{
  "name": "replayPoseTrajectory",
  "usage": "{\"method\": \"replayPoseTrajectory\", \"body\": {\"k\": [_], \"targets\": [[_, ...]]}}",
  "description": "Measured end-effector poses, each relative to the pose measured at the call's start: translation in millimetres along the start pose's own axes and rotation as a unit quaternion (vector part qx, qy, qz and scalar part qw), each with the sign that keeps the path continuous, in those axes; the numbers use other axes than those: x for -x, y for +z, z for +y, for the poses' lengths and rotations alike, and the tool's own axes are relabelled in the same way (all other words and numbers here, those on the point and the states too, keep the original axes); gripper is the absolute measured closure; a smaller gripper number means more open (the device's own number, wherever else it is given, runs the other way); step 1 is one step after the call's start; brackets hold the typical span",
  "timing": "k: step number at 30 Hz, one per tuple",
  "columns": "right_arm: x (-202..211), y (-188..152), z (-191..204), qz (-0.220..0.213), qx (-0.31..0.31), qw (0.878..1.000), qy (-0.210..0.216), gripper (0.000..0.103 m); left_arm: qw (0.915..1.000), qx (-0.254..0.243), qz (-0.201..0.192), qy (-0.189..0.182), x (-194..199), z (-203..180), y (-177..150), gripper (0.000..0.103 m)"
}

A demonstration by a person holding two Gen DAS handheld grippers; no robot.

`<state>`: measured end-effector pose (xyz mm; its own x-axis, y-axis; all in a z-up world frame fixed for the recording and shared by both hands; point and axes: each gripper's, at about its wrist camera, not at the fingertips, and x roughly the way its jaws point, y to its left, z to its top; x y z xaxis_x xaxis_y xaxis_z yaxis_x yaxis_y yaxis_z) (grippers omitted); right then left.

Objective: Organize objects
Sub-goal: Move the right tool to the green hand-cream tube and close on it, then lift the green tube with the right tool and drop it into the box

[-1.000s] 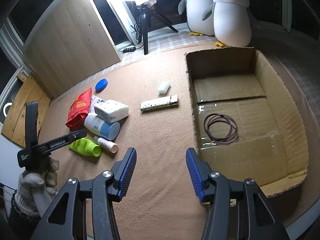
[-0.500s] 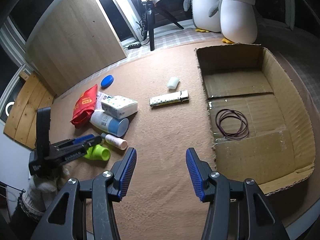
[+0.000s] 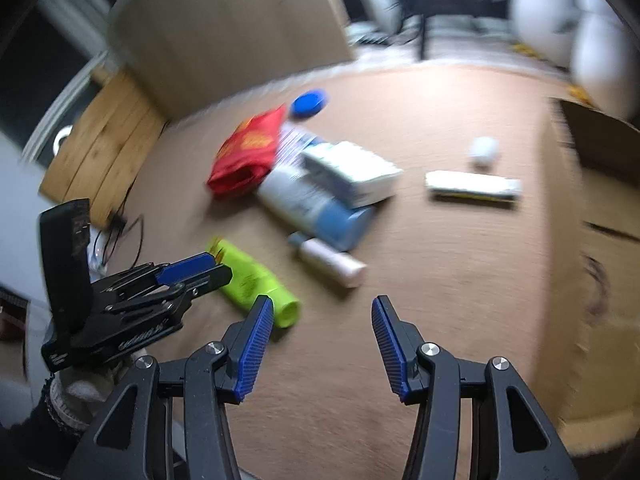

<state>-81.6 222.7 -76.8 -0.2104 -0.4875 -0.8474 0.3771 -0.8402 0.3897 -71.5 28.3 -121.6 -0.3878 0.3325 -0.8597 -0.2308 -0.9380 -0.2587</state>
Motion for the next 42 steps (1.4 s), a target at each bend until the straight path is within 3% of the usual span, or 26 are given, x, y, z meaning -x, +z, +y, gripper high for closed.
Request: {"method": "replayPoseTrajectory", "body": {"k": [4,8,17,23,25,32,35,39,42], "targets": [[-34.4,11.9,21.1,0.053,0.037,0.997,0.035,0.056,0.9991,0.034,0.015,-0.021,0.7,17.1,-15.4,0.069],[-63.7,17.9,41.8,0.087,0.073,0.993,0.042,0.056,0.9965,0.072,0.021,-0.037,-1.6,33.8,-21.6,0.069],[-82.2,8.8,60.1,0.114,0.108,0.987,0.031,0.056,0.9937,0.098,0.029,-0.045,-14.4,53.1,-15.8,0.069],[-88.0,-7.1,78.2,0.121,0.156,0.98,-0.005,0.056,0.9911,0.104,0.038,-0.074,-21.7,52.3,-6.9,0.069],[-92.3,-10.8,81.6,0.121,0.164,0.979,-0.024,0.066,0.9904,0.108,0.038,-0.078,-23.8,53.0,-4.4,0.069],[-91.0,-13.2,77.4,0.106,0.149,0.983,-0.028,0.073,0.9883,0.111,0.043,-0.095,-28.3,49.5,-0.7,0.069],[-89.0,-10.5,64.1,0.106,0.104,0.989,0.009,0.073,0.9887,0.109,0.041,-0.095,-31.3,42.3,1.8,0.063],[-87.2,-7.2,41.1,0.11,0.036,0.991,0.063,0.074,0.9889,0.104,0.043,-0.097,-34.7,35.5,5.6,0.063],[-85.9,-11.2,47.5,0.105,0.056,0.992,0.048,0.074,0.9904,0.098,0.04,-0.089,-38.2,28.1,9.7,0.065]]}}
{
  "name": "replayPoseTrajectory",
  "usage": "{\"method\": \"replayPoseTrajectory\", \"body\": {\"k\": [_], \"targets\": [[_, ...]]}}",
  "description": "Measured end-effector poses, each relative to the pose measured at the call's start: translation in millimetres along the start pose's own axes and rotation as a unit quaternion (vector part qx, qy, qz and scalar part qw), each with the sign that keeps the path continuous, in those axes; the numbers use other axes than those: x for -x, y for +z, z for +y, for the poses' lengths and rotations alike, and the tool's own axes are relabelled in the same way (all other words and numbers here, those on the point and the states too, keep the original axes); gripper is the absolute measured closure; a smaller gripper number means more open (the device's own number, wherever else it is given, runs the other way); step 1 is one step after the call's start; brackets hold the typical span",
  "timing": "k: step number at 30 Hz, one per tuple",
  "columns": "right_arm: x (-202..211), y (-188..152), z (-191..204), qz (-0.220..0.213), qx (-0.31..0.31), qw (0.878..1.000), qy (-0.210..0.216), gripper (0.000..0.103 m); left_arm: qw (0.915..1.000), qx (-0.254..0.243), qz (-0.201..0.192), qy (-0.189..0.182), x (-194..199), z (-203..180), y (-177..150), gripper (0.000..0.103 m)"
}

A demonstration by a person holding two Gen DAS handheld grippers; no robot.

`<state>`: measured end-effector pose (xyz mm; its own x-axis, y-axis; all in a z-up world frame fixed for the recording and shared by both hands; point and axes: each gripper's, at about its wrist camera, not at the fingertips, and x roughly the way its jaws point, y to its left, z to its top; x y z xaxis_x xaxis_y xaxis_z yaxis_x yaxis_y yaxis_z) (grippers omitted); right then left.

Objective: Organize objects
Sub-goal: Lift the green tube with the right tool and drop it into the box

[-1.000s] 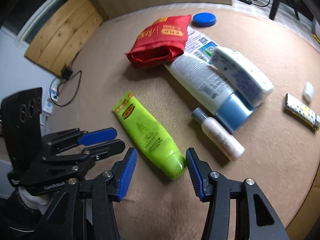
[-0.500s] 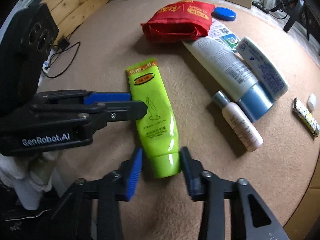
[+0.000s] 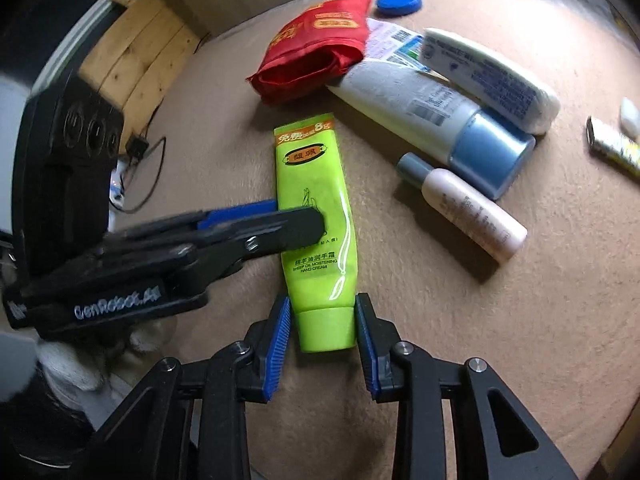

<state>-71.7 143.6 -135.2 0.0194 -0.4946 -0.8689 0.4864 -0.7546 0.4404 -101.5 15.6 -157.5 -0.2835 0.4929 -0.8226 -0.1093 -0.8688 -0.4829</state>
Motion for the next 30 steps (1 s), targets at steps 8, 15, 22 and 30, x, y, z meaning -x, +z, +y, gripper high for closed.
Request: {"method": "replayPoseTrajectory", "body": {"k": [8,15,22,30], "targets": [[1.8,-7.5,17.7,-0.021,0.036,0.997,-0.06,0.075,0.9999,0.013,-0.008,0.006,-2.7,-4.6,3.4,0.073],[19.7,-10.7,25.6,-0.044,0.05,0.995,-0.081,0.075,0.9995,-0.006,-0.032,-0.001,12.9,-22.9,6.5,0.075],[52.0,-13.0,6.7,-0.065,0.044,0.993,-0.087,0.075,0.9986,-0.021,-0.044,-0.018,22.5,-48.3,13.7,0.077],[86.3,-36.0,-2.6,-0.106,0.019,0.989,-0.105,0.075,0.9954,-0.063,-0.055,-0.046,23.7,-103.5,25.1,0.08]]}}
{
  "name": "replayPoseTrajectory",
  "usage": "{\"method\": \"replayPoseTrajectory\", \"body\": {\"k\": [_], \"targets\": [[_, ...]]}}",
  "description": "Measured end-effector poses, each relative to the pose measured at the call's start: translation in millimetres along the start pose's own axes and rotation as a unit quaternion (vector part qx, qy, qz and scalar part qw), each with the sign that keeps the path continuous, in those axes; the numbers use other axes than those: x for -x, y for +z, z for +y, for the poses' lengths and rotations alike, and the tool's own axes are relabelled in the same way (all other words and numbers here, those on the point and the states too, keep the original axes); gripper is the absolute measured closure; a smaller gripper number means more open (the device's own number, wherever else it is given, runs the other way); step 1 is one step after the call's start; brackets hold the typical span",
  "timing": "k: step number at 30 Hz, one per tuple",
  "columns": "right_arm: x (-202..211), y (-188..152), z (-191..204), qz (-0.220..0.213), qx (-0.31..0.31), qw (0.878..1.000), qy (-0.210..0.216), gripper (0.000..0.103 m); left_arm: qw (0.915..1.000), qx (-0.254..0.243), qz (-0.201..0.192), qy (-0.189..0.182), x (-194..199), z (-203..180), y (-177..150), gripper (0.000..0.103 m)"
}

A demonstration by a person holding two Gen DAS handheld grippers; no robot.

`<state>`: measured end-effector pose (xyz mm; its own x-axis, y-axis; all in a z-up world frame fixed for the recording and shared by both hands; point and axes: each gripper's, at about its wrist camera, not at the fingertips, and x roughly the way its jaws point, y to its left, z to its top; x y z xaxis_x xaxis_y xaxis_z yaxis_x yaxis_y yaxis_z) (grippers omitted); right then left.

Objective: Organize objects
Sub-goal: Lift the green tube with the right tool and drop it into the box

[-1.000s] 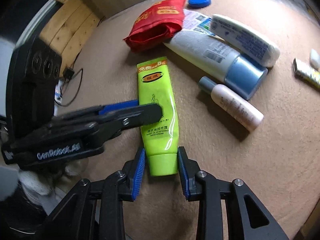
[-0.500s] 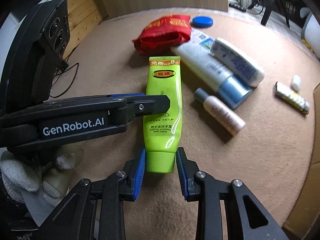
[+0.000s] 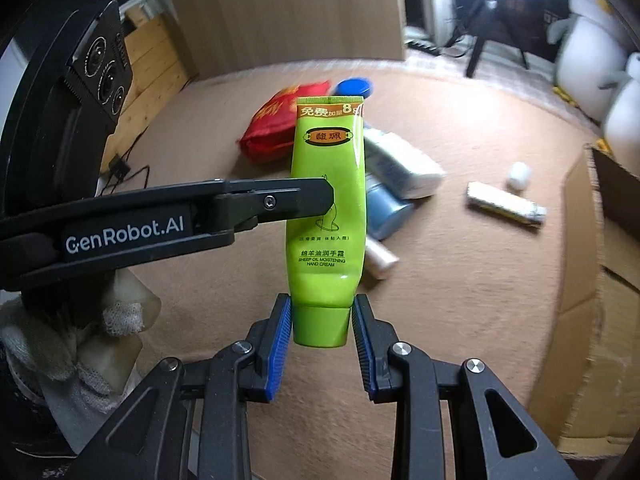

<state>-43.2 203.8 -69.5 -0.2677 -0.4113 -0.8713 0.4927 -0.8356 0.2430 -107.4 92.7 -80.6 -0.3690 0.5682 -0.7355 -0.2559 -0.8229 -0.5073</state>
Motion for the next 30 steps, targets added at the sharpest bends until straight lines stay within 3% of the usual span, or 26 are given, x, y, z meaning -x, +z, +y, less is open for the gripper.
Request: {"method": "replayPoseTrajectory", "body": {"k": [10,19,30], "targets": [[44.7,-9.4,-67.8,-0.038,-0.061,0.996,-0.047,0.075,0.9964,-0.067,0.018,-0.05,-45.8,-94.9,11.4,0.08],[80.5,-37.0,-140.9,-0.05,-0.118,0.988,-0.091,0.075,0.9899,-0.115,0.044,-0.07,-101.1,-181.3,7.5,0.084],[98.8,-57.6,-185.3,-0.054,-0.157,0.98,-0.113,0.075,0.984,-0.155,0.054,-0.07,-126.3,-229.2,0.0,0.085]]}}
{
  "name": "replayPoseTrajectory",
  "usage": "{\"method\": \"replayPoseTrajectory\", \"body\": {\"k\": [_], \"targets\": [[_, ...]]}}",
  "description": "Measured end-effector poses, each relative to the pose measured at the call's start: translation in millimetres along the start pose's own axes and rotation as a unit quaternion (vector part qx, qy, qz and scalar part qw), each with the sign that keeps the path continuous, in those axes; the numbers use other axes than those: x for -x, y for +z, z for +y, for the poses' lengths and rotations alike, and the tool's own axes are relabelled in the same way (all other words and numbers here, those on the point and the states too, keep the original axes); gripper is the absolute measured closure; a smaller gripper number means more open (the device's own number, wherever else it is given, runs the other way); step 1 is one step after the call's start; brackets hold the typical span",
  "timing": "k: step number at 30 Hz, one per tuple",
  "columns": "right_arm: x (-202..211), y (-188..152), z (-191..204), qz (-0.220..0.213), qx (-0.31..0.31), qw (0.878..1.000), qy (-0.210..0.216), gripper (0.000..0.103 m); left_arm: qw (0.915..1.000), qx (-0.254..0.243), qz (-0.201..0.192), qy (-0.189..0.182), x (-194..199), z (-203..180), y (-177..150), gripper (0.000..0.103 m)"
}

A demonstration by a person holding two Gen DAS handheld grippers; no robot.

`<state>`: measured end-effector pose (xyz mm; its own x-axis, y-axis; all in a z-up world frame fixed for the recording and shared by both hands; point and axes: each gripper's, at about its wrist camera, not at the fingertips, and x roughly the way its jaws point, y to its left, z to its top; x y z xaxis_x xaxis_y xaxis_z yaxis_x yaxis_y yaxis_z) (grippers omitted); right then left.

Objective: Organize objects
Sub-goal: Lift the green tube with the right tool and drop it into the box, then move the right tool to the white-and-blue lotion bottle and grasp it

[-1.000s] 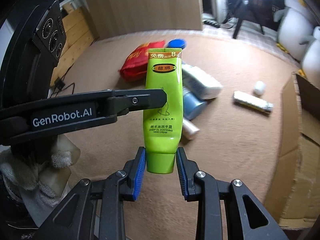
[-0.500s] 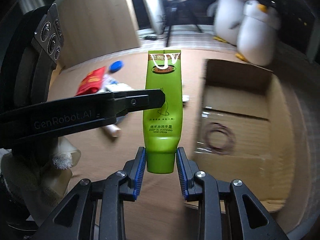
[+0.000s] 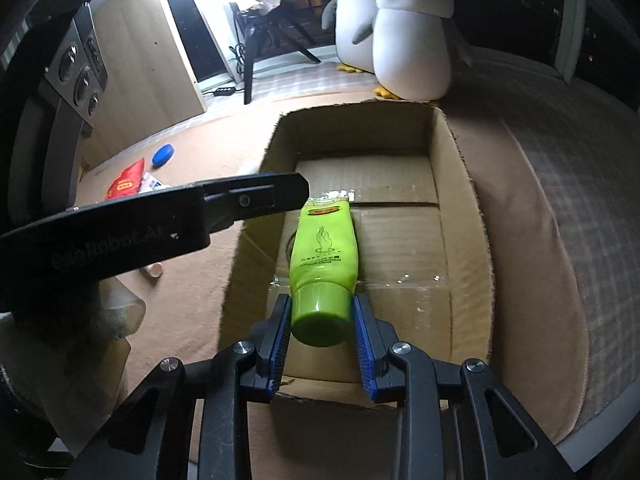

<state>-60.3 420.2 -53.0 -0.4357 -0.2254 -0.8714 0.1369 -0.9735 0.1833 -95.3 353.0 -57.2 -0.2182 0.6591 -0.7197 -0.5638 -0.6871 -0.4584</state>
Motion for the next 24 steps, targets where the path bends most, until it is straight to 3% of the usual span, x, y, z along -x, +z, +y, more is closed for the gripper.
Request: {"method": "replayPoseTrajectory", "body": {"k": [2,6,15,24], "targets": [[2.3,-2.4,-3.0,-0.004,-0.004,1.0,0.001,0.075,1.0,-0.001,0.0,0.0,1.3,-2.6,-0.3,0.084],[3.4,-2.3,-12.5,-0.003,-0.027,1.0,0.005,0.058,0.9999,-0.006,-0.002,0.011,8.4,1.8,-3.4,0.083],[12.7,0.2,-11.0,-0.015,-0.038,0.999,0.016,0.056,0.9983,0.028,-0.012,0.049,46.2,57.1,-24.9,0.083],[9.3,4.7,16.2,-0.018,-0.028,0.998,0.054,0.055,0.9899,0.09,-0.026,0.106,111.9,139.7,-67.0,0.083]]}}
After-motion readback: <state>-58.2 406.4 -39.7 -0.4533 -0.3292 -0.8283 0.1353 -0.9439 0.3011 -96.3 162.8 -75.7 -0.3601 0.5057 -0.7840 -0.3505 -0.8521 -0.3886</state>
